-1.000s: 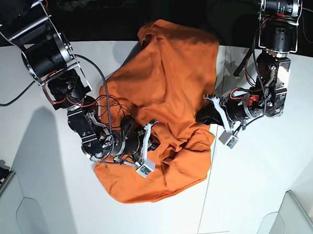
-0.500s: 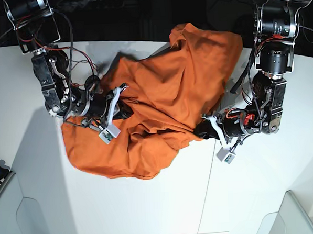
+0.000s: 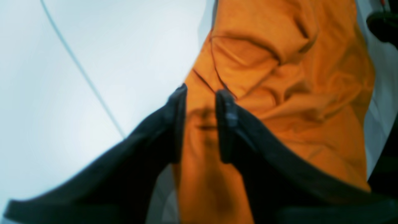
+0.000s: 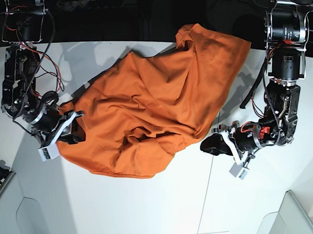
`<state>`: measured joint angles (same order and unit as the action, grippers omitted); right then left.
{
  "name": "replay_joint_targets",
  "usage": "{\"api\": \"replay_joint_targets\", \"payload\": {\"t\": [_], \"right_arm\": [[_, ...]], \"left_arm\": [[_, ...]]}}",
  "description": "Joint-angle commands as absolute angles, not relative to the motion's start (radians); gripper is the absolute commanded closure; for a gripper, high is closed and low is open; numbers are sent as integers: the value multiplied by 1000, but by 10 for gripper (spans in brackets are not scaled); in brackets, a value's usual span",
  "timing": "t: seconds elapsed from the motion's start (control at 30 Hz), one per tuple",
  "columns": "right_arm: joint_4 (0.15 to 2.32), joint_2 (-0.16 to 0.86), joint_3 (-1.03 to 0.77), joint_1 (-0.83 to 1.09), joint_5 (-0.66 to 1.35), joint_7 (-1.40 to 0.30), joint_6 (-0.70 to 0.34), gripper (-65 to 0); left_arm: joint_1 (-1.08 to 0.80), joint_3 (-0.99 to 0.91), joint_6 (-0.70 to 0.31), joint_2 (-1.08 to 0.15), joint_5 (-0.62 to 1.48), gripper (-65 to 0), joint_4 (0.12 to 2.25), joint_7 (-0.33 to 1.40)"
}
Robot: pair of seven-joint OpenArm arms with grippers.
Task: Layout the t-shirt on the table in an organized manner, then fold the t-shirt properly
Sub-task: 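Grasp the shirt hem with both grippers and pull it to spread, then drag the held shirt edges apart with both grippers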
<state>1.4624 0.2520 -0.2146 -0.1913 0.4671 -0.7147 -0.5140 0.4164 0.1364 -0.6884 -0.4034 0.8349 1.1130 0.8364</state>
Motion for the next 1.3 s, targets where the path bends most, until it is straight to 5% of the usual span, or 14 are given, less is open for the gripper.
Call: {"api": "replay_joint_targets", "payload": {"t": [0.0, 0.17, 0.33, 0.5, 0.83, 0.9, 1.0, 1.03, 1.27], "right_arm": [[1482, 264, -264, -209, 497, -713, -509, -202], [1482, 264, -469, -184, 586, -826, -518, -215], [1480, 266, -528, -113, 585, -826, -521, -215], [1453, 263, -522, -65, 584, -801, -521, -215], [1283, 263, -388, -96, 584, -721, -521, -215], [1283, 263, -348, -99, 584, -719, -521, -210], [1283, 263, -320, -110, 574, -719, -521, -54], [1283, 264, -321, -114, 568, -716, -521, 0], [1366, 266, -439, -127, 543, -696, -550, 0]], "left_arm": [[451, 131, -698, -419, 874, -249, 1152, 824], [456, 131, -698, -411, 917, -259, 1212, 834], [469, 132, -698, -332, 803, -378, 1206, 752], [496, 133, -662, -246, 594, -378, 1125, 596], [536, 324, -663, -194, 503, -371, 947, 495], [537, 357, -662, -194, 496, -283, 947, 493], [538, 369, -662, -194, 431, -10, 947, 485], [540, 368, -661, -195, 406, 0, 947, 485], [580, 364, -486, -265, 295, 0, 947, 486]]}}
